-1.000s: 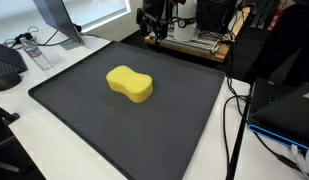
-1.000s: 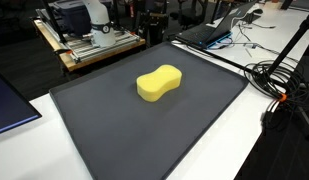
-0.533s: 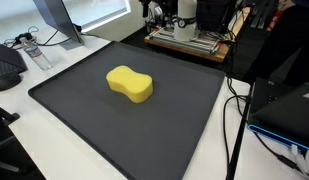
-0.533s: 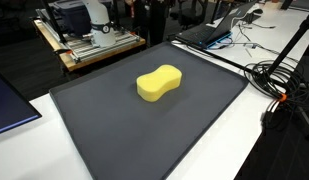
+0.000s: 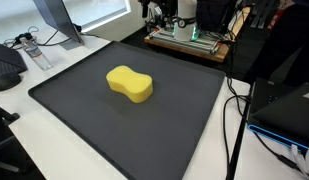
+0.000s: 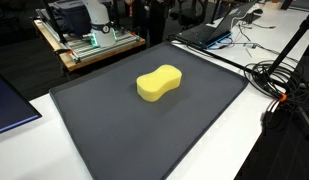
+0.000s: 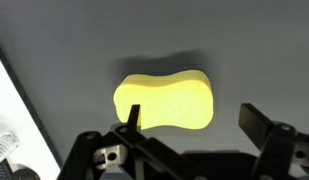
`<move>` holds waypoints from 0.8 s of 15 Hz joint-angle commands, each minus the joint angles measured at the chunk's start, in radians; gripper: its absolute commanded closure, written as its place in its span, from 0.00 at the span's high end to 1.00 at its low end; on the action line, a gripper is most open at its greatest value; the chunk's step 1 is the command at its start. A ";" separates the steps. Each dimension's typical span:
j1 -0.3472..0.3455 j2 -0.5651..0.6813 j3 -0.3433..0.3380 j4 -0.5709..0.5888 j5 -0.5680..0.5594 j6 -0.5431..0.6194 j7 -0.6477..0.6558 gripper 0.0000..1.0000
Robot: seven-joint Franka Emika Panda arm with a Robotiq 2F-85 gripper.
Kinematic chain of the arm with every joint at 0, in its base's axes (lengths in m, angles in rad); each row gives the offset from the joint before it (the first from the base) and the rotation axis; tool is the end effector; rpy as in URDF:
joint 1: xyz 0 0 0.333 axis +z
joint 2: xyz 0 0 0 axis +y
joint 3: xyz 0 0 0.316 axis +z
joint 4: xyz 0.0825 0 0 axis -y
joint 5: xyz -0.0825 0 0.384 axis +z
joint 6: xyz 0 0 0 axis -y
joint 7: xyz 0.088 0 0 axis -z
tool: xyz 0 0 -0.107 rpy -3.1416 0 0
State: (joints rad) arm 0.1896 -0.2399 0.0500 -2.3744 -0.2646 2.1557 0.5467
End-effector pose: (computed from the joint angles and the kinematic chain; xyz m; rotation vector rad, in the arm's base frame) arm 0.4539 0.1003 0.4202 2.9192 -0.2398 0.1586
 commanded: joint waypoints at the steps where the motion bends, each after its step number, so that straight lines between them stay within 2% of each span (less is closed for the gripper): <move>1: -0.053 0.099 0.056 0.115 0.002 -0.043 -0.116 1.00; 7: -0.051 0.310 0.055 0.360 0.022 -0.094 -0.450 1.00; 12: -0.050 0.485 0.055 0.532 0.023 -0.144 -0.620 1.00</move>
State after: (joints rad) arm 0.1484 0.1335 0.0957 -1.9701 -0.2594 2.0620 0.0284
